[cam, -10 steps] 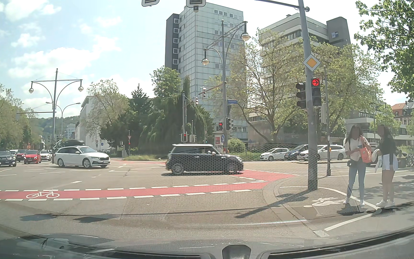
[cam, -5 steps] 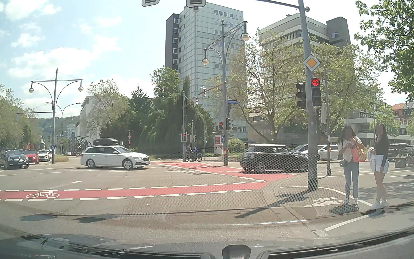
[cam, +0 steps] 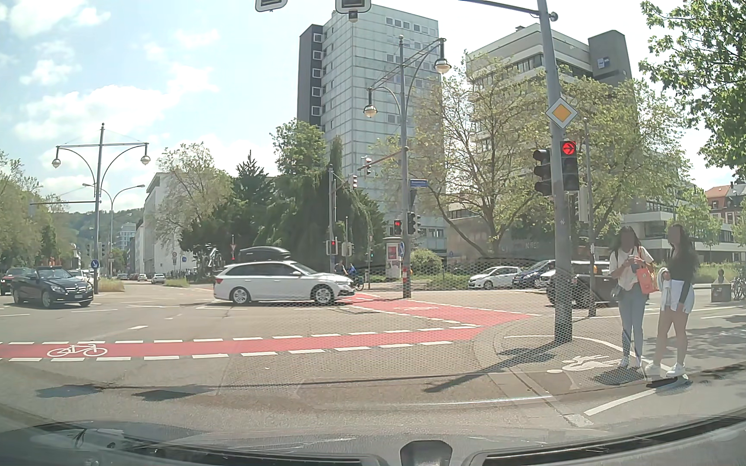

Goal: Follow the waypoints while adhering to traffic rules and regulations

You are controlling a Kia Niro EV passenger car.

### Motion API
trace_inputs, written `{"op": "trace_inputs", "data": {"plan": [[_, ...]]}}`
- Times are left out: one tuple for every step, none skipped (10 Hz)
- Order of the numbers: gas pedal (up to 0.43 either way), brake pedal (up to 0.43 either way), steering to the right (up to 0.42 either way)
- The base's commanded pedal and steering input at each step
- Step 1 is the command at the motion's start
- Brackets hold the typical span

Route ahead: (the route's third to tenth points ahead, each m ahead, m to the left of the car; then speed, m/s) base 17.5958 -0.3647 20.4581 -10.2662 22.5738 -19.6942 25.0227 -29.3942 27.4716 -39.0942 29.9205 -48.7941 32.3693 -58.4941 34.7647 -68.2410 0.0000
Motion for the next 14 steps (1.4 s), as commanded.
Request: {"op": "trace_inputs", "data": {"plan": [[0.000, 0.262, -0.064], [0.000, 0.262, -0.064], [0.000, 0.262, -0.064], [0.000, 0.262, -0.064], [0.000, 0.262, -0.064], [0.000, 0.262, -0.065], [0.000, 0.262, -0.065], [0.000, 0.262, -0.066], [0.000, 0.268, -0.067], [0.000, 0.268, -0.068], [0.000, 0.262, -0.069], [0.000, 0.262, -0.069], [0.000, 0.268, -0.068], [0.000, 0.262, -0.068]]}}
